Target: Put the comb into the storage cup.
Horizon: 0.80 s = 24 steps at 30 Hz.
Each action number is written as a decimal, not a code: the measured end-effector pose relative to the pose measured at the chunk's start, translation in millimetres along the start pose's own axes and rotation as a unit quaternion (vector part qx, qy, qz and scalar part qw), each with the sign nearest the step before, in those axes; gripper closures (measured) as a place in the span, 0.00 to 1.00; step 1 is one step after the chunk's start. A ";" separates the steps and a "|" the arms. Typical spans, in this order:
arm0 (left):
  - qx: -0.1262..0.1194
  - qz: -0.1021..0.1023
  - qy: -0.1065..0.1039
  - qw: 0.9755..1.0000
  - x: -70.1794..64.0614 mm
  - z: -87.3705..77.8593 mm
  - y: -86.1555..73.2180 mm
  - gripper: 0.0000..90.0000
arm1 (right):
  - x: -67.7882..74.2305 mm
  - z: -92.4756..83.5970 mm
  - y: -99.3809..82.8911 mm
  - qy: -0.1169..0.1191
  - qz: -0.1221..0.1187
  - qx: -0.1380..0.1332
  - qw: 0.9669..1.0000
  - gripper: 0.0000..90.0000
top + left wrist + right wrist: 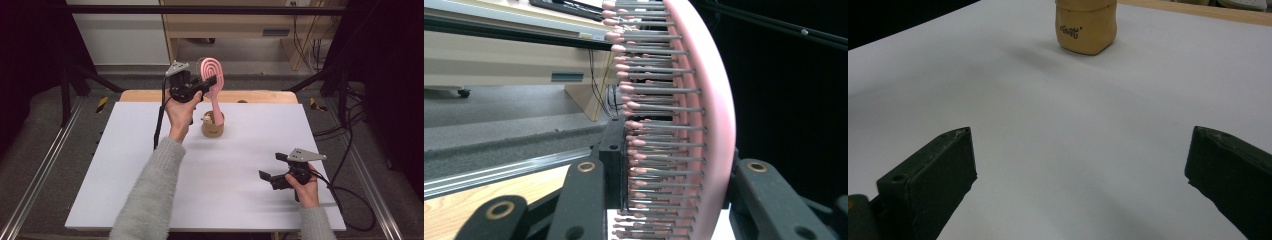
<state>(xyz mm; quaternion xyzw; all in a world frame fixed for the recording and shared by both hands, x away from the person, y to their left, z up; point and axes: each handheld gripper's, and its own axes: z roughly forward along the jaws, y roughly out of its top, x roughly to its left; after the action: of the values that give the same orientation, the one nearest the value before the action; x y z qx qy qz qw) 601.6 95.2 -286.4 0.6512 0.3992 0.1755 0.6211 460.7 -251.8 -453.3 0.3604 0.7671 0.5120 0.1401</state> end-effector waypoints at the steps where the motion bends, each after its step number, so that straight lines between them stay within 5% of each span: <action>1: 0.000 -0.001 0.004 1.000 0.9 1.2 -0.1 0.69 | 0.2 0.0 -0.1 0.000 0.001 0.001 1.000 0.00; 24: -0.005 -0.007 0.023 1.000 17.1 19.3 -1.3 0.69 | 0.3 0.0 -0.2 0.000 -0.001 0.001 1.000 0.00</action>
<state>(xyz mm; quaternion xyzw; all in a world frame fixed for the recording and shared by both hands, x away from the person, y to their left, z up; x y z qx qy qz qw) 625.8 94.8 -295.4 0.6408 0.4169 0.1878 0.6166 460.4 -251.6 -453.5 0.3599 0.7680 0.5111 0.1397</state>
